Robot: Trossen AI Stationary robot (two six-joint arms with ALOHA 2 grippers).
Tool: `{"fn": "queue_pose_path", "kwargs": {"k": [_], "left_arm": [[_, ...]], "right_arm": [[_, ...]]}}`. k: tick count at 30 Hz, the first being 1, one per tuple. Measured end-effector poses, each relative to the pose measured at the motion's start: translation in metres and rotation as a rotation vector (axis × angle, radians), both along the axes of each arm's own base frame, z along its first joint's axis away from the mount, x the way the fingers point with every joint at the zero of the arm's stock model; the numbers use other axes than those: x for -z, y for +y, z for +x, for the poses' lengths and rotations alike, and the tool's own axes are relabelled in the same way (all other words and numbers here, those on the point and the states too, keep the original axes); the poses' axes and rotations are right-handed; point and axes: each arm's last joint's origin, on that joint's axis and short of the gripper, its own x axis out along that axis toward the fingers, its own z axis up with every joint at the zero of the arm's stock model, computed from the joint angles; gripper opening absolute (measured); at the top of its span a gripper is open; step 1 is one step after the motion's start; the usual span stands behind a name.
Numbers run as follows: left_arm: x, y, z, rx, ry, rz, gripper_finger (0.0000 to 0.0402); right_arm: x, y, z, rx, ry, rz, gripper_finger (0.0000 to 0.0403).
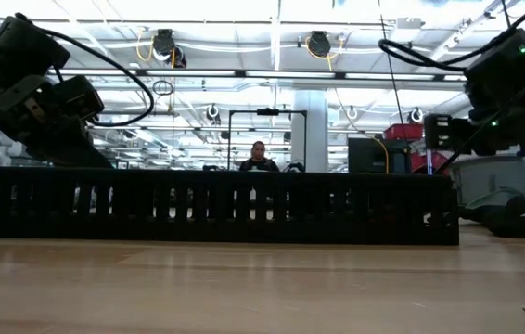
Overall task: Ziptie cables
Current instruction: Return to Home Position
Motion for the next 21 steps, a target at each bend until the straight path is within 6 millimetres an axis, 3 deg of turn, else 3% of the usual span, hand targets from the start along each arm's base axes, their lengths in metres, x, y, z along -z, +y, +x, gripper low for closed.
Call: {"fn": "queue_pose_path", "kwargs": {"k": [11,21], "left_arm": [[0.000,0.000,0.000,-0.001,0.002,-0.001,0.0000],[0.005,0.000,-0.004,-0.001,0.062,-0.007,0.0000]], "right_arm": [[0.003,0.003,0.006,-0.253,0.067,0.187,0.0000],[-0.037,0.007,-0.005,-0.579,-0.331,0.298,0.0000]]}}
